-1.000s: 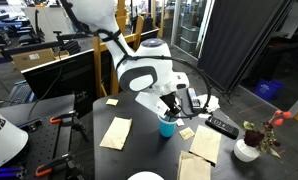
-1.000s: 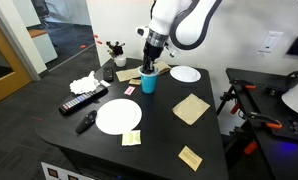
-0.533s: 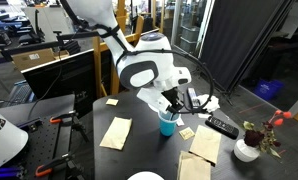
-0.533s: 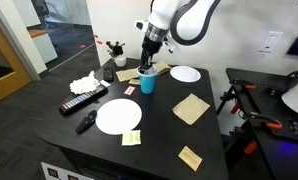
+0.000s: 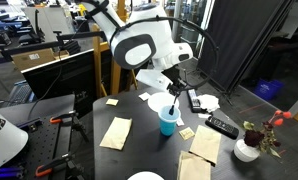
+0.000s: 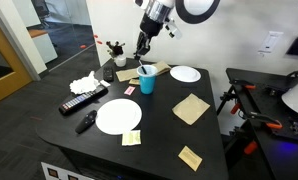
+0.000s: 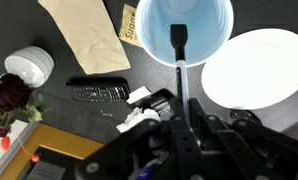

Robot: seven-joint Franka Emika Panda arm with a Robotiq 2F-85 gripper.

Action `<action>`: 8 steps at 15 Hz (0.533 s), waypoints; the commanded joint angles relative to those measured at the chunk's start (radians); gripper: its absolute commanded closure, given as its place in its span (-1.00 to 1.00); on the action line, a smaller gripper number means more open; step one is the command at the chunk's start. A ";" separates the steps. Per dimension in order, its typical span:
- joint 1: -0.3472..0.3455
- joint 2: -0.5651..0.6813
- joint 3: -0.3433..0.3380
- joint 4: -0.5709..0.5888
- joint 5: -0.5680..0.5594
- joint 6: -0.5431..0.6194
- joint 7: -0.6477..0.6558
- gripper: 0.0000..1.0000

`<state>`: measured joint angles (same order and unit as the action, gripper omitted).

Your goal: Remove the marker from the blue cup

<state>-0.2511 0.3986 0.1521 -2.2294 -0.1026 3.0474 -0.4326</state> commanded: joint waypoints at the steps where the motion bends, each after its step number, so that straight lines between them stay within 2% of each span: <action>1: -0.085 -0.133 0.106 -0.056 0.053 -0.084 -0.054 0.94; 4: -0.130 -0.189 0.181 -0.053 0.107 -0.139 -0.100 0.94; 8: -0.190 -0.229 0.298 -0.033 0.265 -0.268 -0.254 0.94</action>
<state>-0.3875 0.2227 0.3716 -2.2508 0.0592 2.8718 -0.5752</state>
